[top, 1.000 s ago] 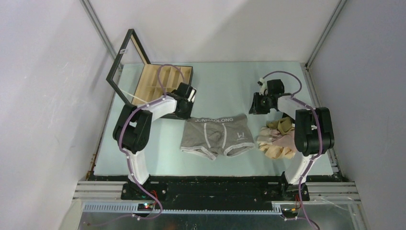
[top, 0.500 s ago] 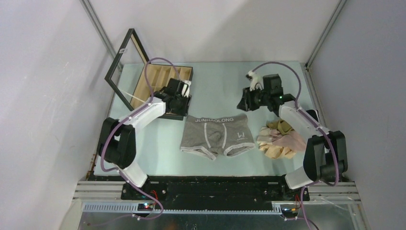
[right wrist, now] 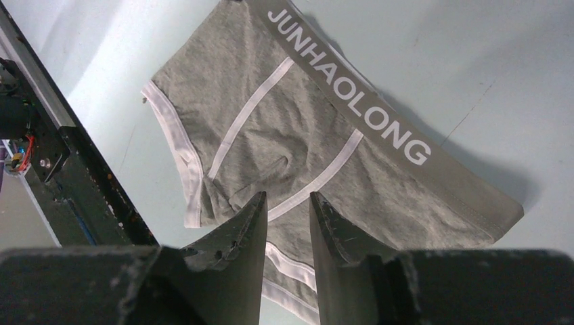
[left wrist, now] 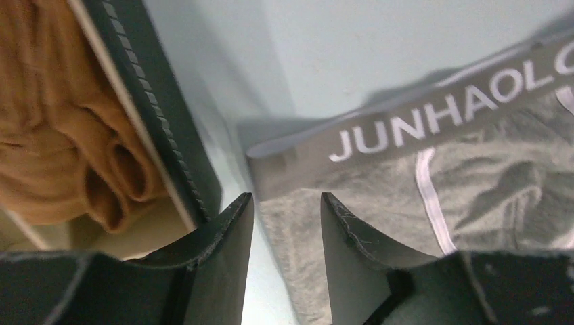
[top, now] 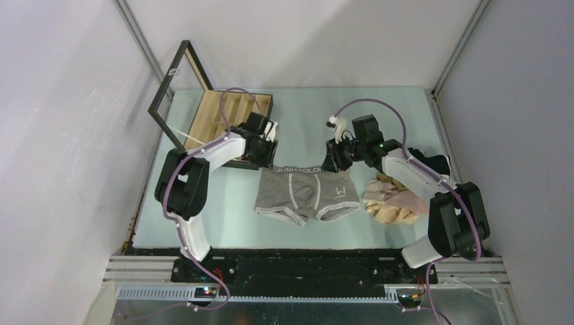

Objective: Roll the underwear
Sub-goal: Flatten out the underwear at the center of the board.

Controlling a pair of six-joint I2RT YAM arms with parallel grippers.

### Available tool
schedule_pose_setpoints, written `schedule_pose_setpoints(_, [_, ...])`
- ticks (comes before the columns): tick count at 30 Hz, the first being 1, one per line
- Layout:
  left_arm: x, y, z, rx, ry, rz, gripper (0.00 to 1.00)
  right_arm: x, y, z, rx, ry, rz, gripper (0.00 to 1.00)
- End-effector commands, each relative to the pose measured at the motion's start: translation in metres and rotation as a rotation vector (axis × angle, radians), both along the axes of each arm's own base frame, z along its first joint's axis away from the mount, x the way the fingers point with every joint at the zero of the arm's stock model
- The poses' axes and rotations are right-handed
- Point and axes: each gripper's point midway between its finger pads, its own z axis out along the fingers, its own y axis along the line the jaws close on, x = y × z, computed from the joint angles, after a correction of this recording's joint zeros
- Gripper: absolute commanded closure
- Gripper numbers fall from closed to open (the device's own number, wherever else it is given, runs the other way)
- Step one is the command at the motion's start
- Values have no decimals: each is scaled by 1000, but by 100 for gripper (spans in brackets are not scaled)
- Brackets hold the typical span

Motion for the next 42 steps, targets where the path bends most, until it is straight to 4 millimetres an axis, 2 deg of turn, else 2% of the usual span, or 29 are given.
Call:
schedule_pose_setpoints(1, [34, 41, 11, 150, -103, 110, 53, 2, -2, 2, -7, -41, 3, 67])
schedule_pose_setpoints(5, [38, 81, 14, 214, -128, 207, 53, -2, -8, -2, -13, -44, -11, 67])
schedule_pose_setpoints(8, [32, 86, 9, 212, -111, 210, 53, -6, -9, -6, -14, -37, -15, 67])
schedule_pose_setpoints(10, [29, 75, 5, 161, -90, 195, 53, -7, -10, -8, -14, -33, -14, 67])
schedule_pose_setpoints(13, [24, 32, 4, -35, -34, 112, 56, -7, -8, -6, -12, -41, -9, 67])
schedule_pose_setpoints(18, [31, 2, -2, -118, 14, 79, 58, -12, -8, -6, -25, -47, 7, 67])
schedule_pose_setpoints(28, [31, -3, -19, -149, 72, 86, 65, -13, -7, -7, -27, -49, 10, 66])
schedule_pose_setpoints(32, [33, -2, -22, -134, 66, 91, 72, -17, -1, -8, -27, -60, 43, 67])
schedule_pose_setpoints(36, [33, 3, -20, -110, 54, 111, 84, -33, 30, -4, -67, -186, 247, 68])
schedule_pose_setpoints(37, [33, 4, -17, -112, 49, 117, 87, -44, 46, -7, -74, -205, 319, 68])
schedule_pose_setpoints(38, [32, 4, -16, -116, 48, 120, 88, -53, 64, -1, -75, -269, 408, 67])
schedule_pose_setpoints(42, [22, -4, -10, -174, 71, 135, 99, -64, 118, 0, -60, -395, 567, 59])
